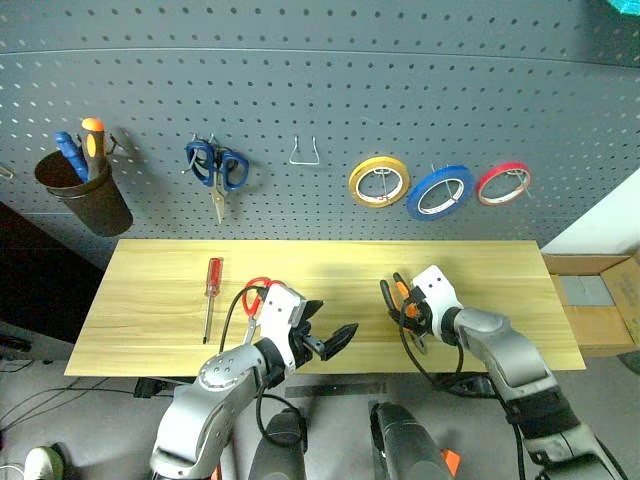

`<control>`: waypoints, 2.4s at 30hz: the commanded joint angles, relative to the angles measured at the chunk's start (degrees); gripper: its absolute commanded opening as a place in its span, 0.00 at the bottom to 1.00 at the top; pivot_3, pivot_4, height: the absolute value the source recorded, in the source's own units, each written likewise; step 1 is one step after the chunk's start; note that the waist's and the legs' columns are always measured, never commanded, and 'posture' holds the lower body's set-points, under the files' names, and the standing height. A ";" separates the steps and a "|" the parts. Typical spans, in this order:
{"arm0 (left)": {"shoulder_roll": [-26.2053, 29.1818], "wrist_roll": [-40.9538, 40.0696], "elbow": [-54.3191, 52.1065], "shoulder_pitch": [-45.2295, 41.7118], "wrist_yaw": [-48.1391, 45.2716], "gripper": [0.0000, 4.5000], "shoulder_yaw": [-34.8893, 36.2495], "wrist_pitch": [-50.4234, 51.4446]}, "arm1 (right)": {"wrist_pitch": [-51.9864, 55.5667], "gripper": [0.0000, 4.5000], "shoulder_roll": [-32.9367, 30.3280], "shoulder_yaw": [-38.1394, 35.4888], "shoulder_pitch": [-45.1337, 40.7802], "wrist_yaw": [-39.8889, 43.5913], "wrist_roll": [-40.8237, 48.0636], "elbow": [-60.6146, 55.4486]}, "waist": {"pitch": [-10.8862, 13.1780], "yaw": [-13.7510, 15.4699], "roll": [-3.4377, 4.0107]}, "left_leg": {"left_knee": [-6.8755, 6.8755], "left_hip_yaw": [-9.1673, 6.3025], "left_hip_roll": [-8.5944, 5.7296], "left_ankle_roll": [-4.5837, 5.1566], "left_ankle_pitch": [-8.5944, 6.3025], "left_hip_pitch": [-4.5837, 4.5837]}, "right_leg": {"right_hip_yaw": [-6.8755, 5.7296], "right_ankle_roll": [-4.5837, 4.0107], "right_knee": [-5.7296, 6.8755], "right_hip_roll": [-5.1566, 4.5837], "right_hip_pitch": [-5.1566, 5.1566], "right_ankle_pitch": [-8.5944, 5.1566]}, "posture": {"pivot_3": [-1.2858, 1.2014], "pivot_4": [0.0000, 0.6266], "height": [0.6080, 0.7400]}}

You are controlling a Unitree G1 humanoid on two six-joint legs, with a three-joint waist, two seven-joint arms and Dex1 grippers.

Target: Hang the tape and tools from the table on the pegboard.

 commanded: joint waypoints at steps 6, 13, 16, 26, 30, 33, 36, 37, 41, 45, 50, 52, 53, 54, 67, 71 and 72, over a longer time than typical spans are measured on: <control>-0.49 -4.65 -18.94 4.66 9.26 1.00 5.70 4.55 | -5.21 0.62 12.70 -0.67 -7.62 -8.66 1.73 -11.18 | -0.38 0.81 0.06 | 0.08 -0.16 -0.19 -0.46 0.33 0.06 | -0.80 -0.13 0.03 -0.27 0.25 0.07 | 0.59 0.25 1.00; -0.40 -4.66 -16.69 -7.48 15.24 1.00 11.09 6.48 | -20.64 0.62 19.11 -3.80 -27.76 -15.42 -1.42 3.46 | -1.28 2.99 -0.05 | -0.01 -0.60 -0.14 -0.69 0.71 0.08 | -1.36 -0.48 0.14 -0.06 0.31 0.28 | 0.61 0.21 1.00; -0.32 -4.14 -14.00 -11.31 16.75 1.00 12.28 6.53 | -28.49 0.62 19.68 -4.91 -34.51 -18.37 -3.67 10.54 | -1.46 3.62 -0.10 | -0.04 -0.70 -0.13 -0.78 0.76 0.09 | -1.61 -0.55 0.14 -0.10 0.34 0.32 | 0.62 0.21 1.00; -0.07 -2.05 1.06 -23.68 15.08 1.00 10.21 1.81 | -42.95 0.62 21.57 -8.54 -44.76 -25.78 -5.81 26.94 | -1.52 5.59 -0.12 | -0.09 -0.74 -0.06 -0.97 0.87 0.07 | -2.19 -0.70 0.16 -0.24 0.27 0.36 | 0.62 0.23 1.00; -0.54 0.29 8.28 -27.26 13.44 1.00 7.15 -1.55 | -47.08 0.62 22.87 -8.96 -47.12 -28.02 -6.23 33.13 | -1.51 6.10 -0.11 | -0.13 -0.70 -0.03 -1.00 0.88 0.06 | -2.20 -0.71 0.21 -0.24 0.16 0.36 | 0.62 0.26 1.00; -1.24 1.13 12.46 -29.48 12.30 1.00 6.32 -4.00 | -50.55 0.62 23.22 -8.88 -47.40 -29.33 -7.03 36.73 | -1.51 6.30 -0.11 | -0.14 -0.65 -0.02 -0.99 0.87 0.06 | -2.20 -0.73 0.25 -0.24 0.12 0.36 | 0.63 0.26 1.00; -1.73 1.41 14.99 -30.98 10.91 1.00 5.50 -5.11 | -53.46 0.62 23.19 -8.93 -47.90 -30.67 -8.14 39.86 | -1.50 6.50 -0.11 | -0.13 -0.61 -0.03 -0.98 0.87 0.03 | -2.19 -0.73 0.27 -0.26 0.09 0.36 | 0.63 0.28 1.00; -1.91 1.56 15.65 -31.35 10.59 1.00 5.32 -5.42 | -54.49 0.62 23.12 -8.85 -48.07 -31.24 -8.61 40.99 | -1.50 6.51 -0.11 | -0.13 -0.61 -0.03 -0.97 0.87 0.03 | -2.19 -0.73 0.27 -0.26 0.08 0.36 | 0.63 0.28 1.00; -2.67 2.08 17.94 -32.73 9.72 1.00 4.68 -6.23 | -61.16 0.62 22.85 -8.13 -46.73 -35.05 -11.86 46.98 | -1.50 6.50 -0.11 | -0.08 -0.59 -0.04 -0.93 0.85 0.04 | -2.18 -0.73 0.55 -0.26 0.00 0.36 | 0.63 0.29 1.00; -2.93 2.31 18.43 -33.28 9.38 1.00 4.61 -6.18 | -64.99 0.62 23.36 -6.89 -45.27 -37.05 -14.23 52.06 | -1.50 6.48 -0.11 | -0.07 -0.52 -0.03 -0.92 0.86 0.05 | -2.13 -0.83 0.93 -0.26 -0.24 0.30 | 0.63 0.31 1.00; -2.12 2.14 17.71 -32.03 8.65 1.00 4.98 -5.61 | -63.02 0.62 24.74 -5.73 -43.24 -34.48 -14.11 52.94 | -1.48 6.44 -0.10 | -0.06 -0.54 -0.02 -0.92 0.89 0.06 | -2.15 -0.91 1.02 -0.24 -0.25 0.25 | 0.63 0.32 1.00; -2.02 2.16 17.46 -31.42 8.56 1.00 4.92 -5.61 | -62.29 0.62 24.66 -5.50 -42.19 -33.62 -14.18 52.45 | -1.48 6.39 -0.10 | -0.06 -0.54 -0.02 -0.92 0.89 0.06 | -2.15 -0.91 1.02 -0.24 -0.26 0.25 | 0.63 0.32 1.00; -2.03 2.16 17.37 -31.29 8.58 1.00 4.88 -5.61 | -61.84 0.62 24.46 -5.59 -41.90 -33.45 -14.12 52.19 | -1.48 6.37 -0.09 | -0.06 -0.54 -0.02 -0.91 0.88 0.09 | -2.16 -0.91 1.02 -0.24 -0.25 0.25 | 0.62 0.32 1.00; -2.07 2.16 17.34 -31.23 8.59 1.00 4.89 -5.60 | -61.48 0.62 24.18 -5.68 -41.66 -33.31 -14.08 51.90 | -1.48 6.38 -0.10 | -0.07 -0.54 -0.01 -0.91 0.88 0.09 | -2.16 -0.93 1.02 -0.24 -0.25 0.24 | 0.62 0.32 1.00; -2.11 1.78 16.33 -28.84 8.50 1.00 5.14 -4.88 | -51.83 0.99 20.69 -5.23 -33.57 -23.13 -10.70 35.80 | -1.47 6.14 -0.08 | -0.07 -0.55 0.00 -0.91 0.88 0.08 | -2.17 -0.95 1.01 -0.23 -0.25 0.23 | 0.60 0.33 1.00; -0.96 2.14 13.41 -24.16 9.41 1.00 5.95 -3.10 | -41.96 0.99 17.79 -2.96 -25.81 -14.04 -6.42 19.93 | -1.46 5.73 -0.07 | -0.07 -0.56 0.00 -0.91 0.88 0.06 | -2.17 -0.95 1.00 -0.24 -0.25 0.23 | 0.59 0.34 1.00; -0.68 2.99 12.68 -21.99 10.21 1.00 6.11 -3.17 | -39.03 0.99 16.21 -1.87 -22.85 -10.69 -4.61 14.85 | -1.46 5.54 -0.06 | -0.07 -0.57 0.01 -0.90 0.87 0.07 | -2.16 -0.95 0.99 -0.25 -0.23 0.22 | 0.59 0.34 1.00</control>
